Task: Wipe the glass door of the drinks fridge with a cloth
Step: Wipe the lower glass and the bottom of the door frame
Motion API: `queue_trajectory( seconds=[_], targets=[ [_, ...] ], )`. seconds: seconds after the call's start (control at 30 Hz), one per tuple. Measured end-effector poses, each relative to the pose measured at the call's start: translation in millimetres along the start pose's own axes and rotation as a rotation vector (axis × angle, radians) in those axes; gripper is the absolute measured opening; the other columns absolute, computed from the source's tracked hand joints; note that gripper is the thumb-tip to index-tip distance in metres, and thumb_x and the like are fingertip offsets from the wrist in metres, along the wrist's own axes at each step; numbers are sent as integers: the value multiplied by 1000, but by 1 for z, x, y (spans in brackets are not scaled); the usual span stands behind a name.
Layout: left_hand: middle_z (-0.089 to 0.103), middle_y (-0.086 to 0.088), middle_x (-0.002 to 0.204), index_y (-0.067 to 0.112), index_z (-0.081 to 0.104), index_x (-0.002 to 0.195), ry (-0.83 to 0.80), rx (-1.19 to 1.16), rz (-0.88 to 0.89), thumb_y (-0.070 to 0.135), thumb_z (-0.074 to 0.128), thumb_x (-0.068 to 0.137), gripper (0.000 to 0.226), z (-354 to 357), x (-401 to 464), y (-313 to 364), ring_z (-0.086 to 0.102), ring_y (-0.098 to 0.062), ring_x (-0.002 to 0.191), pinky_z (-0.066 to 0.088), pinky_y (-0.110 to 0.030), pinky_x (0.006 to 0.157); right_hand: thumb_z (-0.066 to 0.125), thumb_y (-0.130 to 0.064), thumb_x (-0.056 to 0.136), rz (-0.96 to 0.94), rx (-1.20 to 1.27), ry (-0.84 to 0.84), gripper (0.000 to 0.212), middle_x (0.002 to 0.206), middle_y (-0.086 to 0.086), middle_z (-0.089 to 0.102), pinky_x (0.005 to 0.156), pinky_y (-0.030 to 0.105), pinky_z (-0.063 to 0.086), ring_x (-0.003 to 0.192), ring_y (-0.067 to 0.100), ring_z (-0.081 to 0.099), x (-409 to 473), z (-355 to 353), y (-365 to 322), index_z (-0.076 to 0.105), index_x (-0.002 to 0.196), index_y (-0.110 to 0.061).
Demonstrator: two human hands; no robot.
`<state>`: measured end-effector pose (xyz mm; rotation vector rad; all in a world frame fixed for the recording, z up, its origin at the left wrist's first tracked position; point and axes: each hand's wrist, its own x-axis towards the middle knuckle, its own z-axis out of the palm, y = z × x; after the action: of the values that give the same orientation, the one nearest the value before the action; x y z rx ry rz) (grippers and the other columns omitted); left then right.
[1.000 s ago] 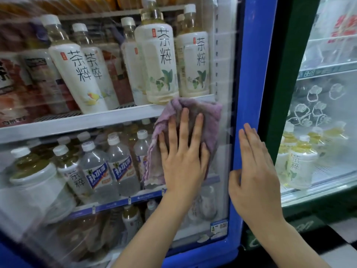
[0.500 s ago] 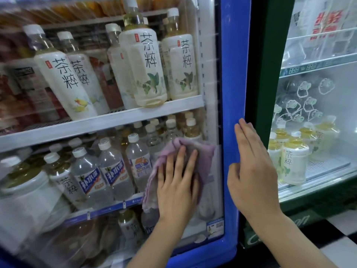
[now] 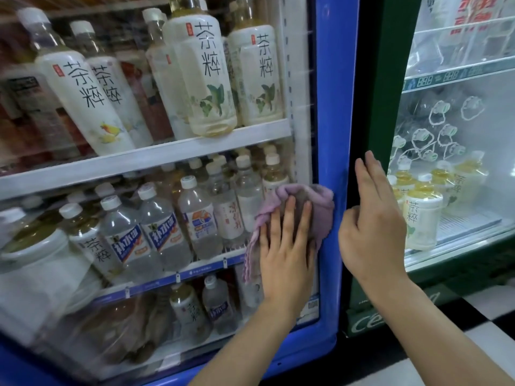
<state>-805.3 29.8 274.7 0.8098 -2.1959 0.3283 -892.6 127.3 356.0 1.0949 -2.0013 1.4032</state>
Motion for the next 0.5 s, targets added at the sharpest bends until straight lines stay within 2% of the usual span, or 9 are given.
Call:
queue_trajectory(
  seconds=[0.07, 0.1, 0.17, 0.23, 0.3, 0.37, 0.43, 0.5],
  targets=[
    [-8, 0, 176, 22, 20, 167, -62, 4, 30, 37, 64, 101, 81, 0, -14, 1, -5, -21, 163, -1, -43, 132, 47, 14, 91, -37, 9, 34, 65, 168, 7, 37, 126, 37, 33, 158, 23, 30, -5, 2, 2, 48, 154, -3],
    [-3, 0, 176, 21, 23, 167, -75, -9, 39, 37, 65, 100, 81, -4, -16, -1, -2, -20, 162, 2, -42, 132, 47, 13, 91, -63, 9, 65, 60, 164, 9, 43, 123, 29, 34, 154, 25, 37, -8, 3, 3, 54, 149, -2],
    [3, 0, 175, 19, 24, 167, -115, -40, 72, 36, 64, 99, 81, -17, -15, -10, 1, -18, 161, 5, -40, 131, 46, 9, 90, -128, -17, 136, 48, 143, 13, 60, 103, 14, 39, 133, 30, 56, -16, 7, 4, 66, 132, 0],
    [-1, 0, 175, 16, 17, 167, -170, -86, 128, 34, 63, 98, 85, -30, -16, -21, -4, -16, 162, 1, -36, 129, 46, 7, 87, -189, -58, 183, 37, 115, 13, 68, 81, 15, 40, 106, 31, 64, -28, 12, 5, 73, 113, 0],
    [-11, 2, 174, 14, 5, 167, -241, -152, 162, 31, 59, 99, 89, -43, -15, -29, -14, -9, 160, -3, -32, 129, 50, 9, 84, -236, -61, 167, 32, 102, 10, 70, 75, 19, 42, 93, 30, 66, -43, 18, 9, 75, 103, -1],
    [-17, 5, 174, 15, -3, 167, -329, -196, 198, 36, 41, 104, 80, -57, -11, -38, -22, -5, 158, -7, -29, 129, 54, 9, 85, -274, -27, 98, 32, 105, 11, 72, 85, 24, 48, 97, 31, 69, -60, 28, 13, 75, 107, 0],
    [-20, 4, 173, 13, -3, 167, -353, -161, 261, 36, 25, 102, 75, -70, -10, -46, -25, -6, 157, -8, -29, 129, 55, 7, 90, -279, 15, -22, 43, 134, 15, 67, 110, 27, 46, 126, 33, 63, -74, 42, 13, 68, 131, 2],
    [-21, -1, 173, 10, -3, 166, -351, -68, 320, 27, 33, 102, 75, -79, -15, -57, -25, -13, 158, -5, -34, 130, 48, -7, 100, -270, 29, -158, 58, 168, 12, 36, 127, 24, 25, 158, 26, 31, -84, 59, 12, 42, 158, -3]
  ],
)
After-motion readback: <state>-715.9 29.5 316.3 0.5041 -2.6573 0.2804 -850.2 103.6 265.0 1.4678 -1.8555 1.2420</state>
